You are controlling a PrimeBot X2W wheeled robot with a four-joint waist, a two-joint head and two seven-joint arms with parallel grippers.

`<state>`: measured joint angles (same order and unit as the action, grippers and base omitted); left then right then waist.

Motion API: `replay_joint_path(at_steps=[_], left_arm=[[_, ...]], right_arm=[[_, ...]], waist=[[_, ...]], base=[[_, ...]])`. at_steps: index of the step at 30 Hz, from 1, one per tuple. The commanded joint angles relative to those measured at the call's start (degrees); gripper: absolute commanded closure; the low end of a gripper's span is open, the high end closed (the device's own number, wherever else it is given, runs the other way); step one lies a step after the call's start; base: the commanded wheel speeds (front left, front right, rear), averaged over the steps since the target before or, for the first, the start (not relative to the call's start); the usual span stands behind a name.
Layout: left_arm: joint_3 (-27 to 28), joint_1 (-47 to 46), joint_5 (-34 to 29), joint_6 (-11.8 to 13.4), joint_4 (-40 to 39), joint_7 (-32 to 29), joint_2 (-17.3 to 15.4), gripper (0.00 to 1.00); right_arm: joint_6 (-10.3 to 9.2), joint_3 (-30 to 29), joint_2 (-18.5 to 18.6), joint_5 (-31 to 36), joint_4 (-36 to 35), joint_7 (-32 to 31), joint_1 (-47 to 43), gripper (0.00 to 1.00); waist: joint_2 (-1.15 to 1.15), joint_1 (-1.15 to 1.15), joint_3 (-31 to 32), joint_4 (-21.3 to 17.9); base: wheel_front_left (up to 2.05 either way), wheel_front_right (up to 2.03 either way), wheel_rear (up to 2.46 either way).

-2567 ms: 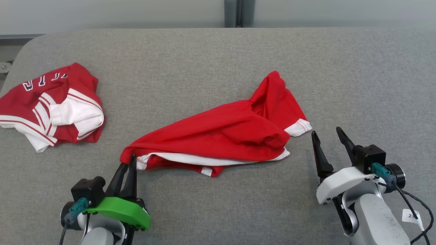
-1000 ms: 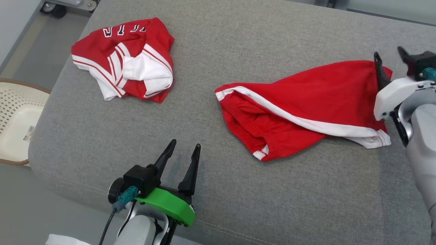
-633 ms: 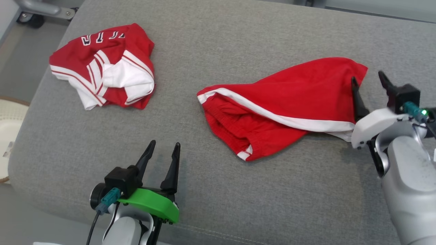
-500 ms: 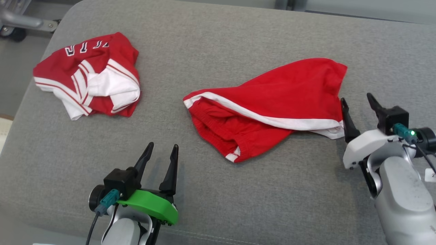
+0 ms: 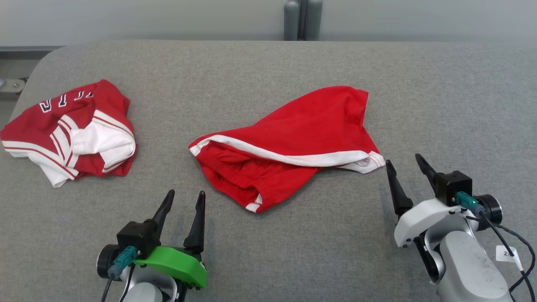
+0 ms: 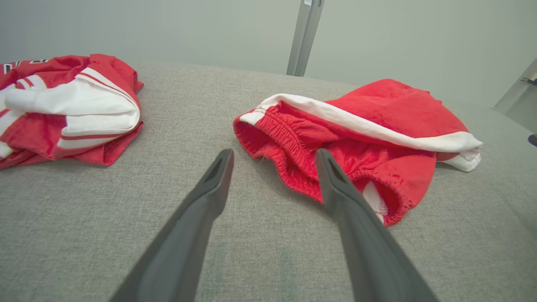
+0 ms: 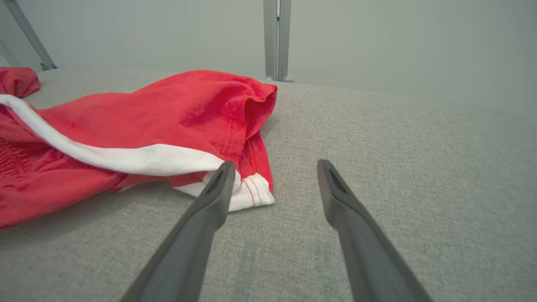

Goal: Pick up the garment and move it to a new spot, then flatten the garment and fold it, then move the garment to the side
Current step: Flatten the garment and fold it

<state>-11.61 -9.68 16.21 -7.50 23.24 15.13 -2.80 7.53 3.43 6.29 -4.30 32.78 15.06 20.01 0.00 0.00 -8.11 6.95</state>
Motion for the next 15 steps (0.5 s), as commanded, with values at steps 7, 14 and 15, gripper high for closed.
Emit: replay_joint_path(at_steps=[7, 14, 15], left_arm=[[1.0, 1.3, -0.9, 0.1, -0.2, 0.0, -0.2, 0.0], [-0.2, -0.1, -0.3, 0.1, -0.5, 0.0, -0.2, 0.0], [-0.3, -0.3, -0.3, 0.1, -0.5, 0.0, -0.2, 0.0]], right_arm=[[-0.08, 1.8, -1.1, -1.5, -0.4, 0.2, -1.7, 0.0], [-0.08, 4.1, -0.4, -2.0, 2.0, 0.2, 1.0, 0.0], [-0.08, 4.3, -0.3, -2.0, 2.2, 0.2, 1.5, 0.0]], waist=[[0.0, 0.0, 1.7, -1.9], [0.0, 0.0, -0.1, -0.3], [0.0, 0.0, -0.4, 0.0]], base=[[0.0, 0.0, 0.0], [0.0, 0.0, 0.0], [0.0, 0.0, 0.0]])
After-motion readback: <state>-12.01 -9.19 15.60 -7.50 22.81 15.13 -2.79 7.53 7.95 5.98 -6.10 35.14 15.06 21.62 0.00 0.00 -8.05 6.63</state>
